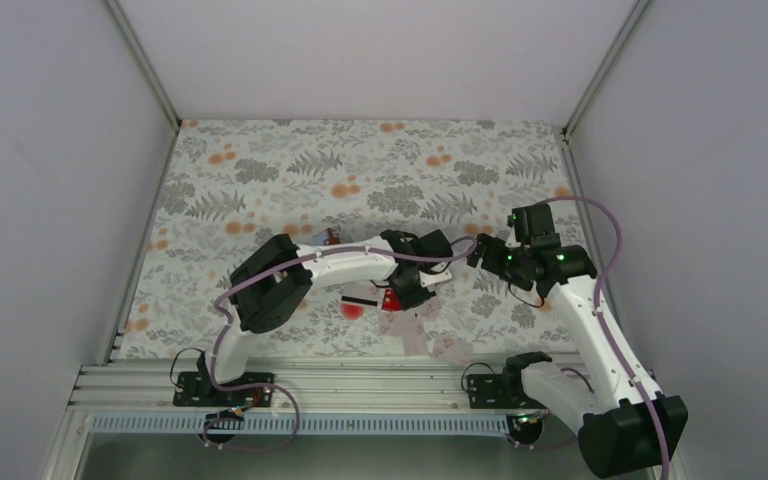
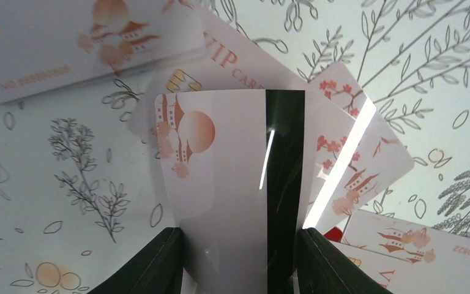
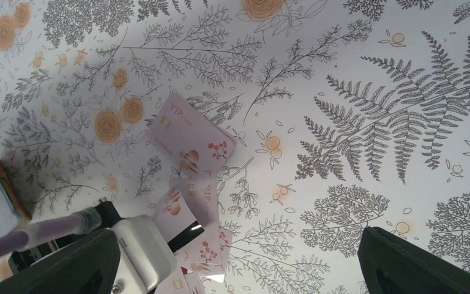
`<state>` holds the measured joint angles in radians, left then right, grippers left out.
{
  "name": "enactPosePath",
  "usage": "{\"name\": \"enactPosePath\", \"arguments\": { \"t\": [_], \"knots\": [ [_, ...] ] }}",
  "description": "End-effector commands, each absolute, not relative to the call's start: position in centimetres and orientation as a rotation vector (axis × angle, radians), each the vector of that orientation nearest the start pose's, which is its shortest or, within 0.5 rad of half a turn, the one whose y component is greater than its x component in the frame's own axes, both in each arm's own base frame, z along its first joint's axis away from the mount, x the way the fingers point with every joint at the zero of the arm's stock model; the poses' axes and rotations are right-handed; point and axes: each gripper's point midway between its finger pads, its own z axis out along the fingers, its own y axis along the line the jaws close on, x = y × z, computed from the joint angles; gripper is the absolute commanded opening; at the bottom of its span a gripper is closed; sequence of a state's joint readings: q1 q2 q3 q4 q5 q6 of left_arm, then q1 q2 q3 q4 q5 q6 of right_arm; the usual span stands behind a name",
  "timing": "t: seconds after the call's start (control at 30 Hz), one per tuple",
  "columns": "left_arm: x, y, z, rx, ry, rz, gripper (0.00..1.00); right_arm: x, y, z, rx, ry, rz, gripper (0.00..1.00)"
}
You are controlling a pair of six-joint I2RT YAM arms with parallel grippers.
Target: Put the credit cards into the card holder
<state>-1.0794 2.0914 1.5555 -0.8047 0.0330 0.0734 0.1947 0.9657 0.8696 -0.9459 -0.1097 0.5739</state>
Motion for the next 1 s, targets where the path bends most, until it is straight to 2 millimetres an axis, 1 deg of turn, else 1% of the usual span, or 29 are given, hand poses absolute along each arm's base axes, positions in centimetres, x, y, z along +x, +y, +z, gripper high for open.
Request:
{"name": "enactPosePath", "arguments": {
  "t": [0.0,0.17,0.3,0.37,0.47,0.6,0.67,0.77,0.8,0.87,0.97],
  "knots": [
    [21.6,-40.4,5.9,1.526,2.458,-0.250,0.43,23.8,6.9,16.4,0.433,2.597,0.443,0.99],
    [22.3,-40.5,8.2,1.443,2.458,-0.333,0.43,24.0,7.9,17.1,0.393,2.575,0.518,0.99],
    [23.3,-40.5,11.1,1.346,2.446,-0.431,0.43,24.3,8.9,17.5,0.358,2.567,0.595,0.99],
    [23.9,-40.3,12.7,1.300,2.434,-0.469,0.43,24.6,10.1,17.8,0.312,2.561,0.675,0.97],
    [24.8,-39.8,14.9,1.241,2.416,-0.506,0.43,25.2,12.0,19.3,0.236,2.513,0.821,0.96],
    [25.7,-39.4,17.4,1.181,2.390,-0.561,0.44,25.7,13.9,20.9,0.166,2.467,0.977,0.95],
    [25.9,-39.4,18.7,1.158,2.372,-0.590,0.44,25.6,15.5,21.8,0.099,2.445,1.115,0.93],
    [26.2,-39.6,19.9,1.135,2.354,-0.621,0.44,25.5,17.2,22.9,0.031,2.413,1.279,0.91],
    [26.3,-39.7,20.2,1.131,2.349,-0.628,0.44,25.5,17.6,23.2,0.013,2.402,1.311,0.89],
    [26.4,-39.9,20.7,1.124,2.341,-0.646,0.44,25.6,18.0,23.5,-0.005,2.388,1.350,0.86],
    [26.4,-40.3,21.6,1.122,2.324,-0.679,0.44,25.8,18.5,23.5,-0.011,2.387,1.402,0.81]
  ]
}}
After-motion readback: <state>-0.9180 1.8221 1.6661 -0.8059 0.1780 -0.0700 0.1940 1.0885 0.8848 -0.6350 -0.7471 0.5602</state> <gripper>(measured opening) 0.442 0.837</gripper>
